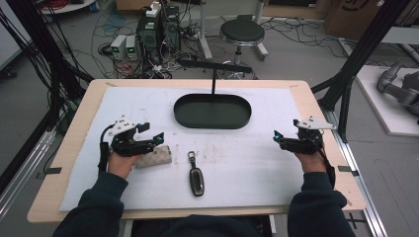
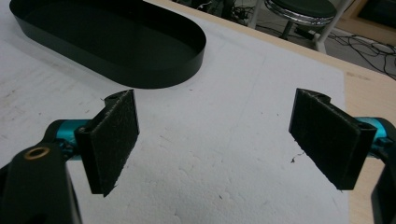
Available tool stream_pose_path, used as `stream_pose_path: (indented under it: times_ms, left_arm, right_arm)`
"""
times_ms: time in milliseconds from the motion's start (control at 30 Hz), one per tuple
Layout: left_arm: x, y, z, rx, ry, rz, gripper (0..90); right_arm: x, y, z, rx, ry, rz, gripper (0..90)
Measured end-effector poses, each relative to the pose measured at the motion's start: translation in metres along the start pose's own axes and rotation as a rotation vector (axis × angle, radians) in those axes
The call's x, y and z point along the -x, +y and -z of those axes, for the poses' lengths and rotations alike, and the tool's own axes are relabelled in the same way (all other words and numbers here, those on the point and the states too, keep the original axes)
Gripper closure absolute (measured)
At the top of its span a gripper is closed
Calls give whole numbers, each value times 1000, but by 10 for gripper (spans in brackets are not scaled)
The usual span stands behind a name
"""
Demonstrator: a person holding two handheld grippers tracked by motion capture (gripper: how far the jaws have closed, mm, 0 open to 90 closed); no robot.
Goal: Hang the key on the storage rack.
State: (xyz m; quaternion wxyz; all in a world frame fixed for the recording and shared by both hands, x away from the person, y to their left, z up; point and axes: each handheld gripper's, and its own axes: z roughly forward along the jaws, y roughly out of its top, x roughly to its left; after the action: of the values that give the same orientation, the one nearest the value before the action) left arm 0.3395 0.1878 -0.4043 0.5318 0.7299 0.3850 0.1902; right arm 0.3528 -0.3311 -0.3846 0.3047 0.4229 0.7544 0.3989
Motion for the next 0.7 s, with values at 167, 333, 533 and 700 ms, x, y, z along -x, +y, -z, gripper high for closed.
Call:
stream_pose_path:
  times_ms: [167, 333, 533, 700]
  left_arm:
    - [25, -2, -17, -78, -51, -18, 337]
    - [46, -6, -36, -157, -79, -10, 395]
    - [66, -14, -61, -286, -55, -38, 396]
    - [75, -17, -75, -346, -52, -31, 447]
  right_arm:
    - [-2, 1, -2, -2, 2, -2, 163]
    - [-1, 1, -1, 1, -2, -6, 163]
    - [0, -1, 0, -1, -2, -6, 163]
    - [0, -1, 0, -5, -6, -9, 163]
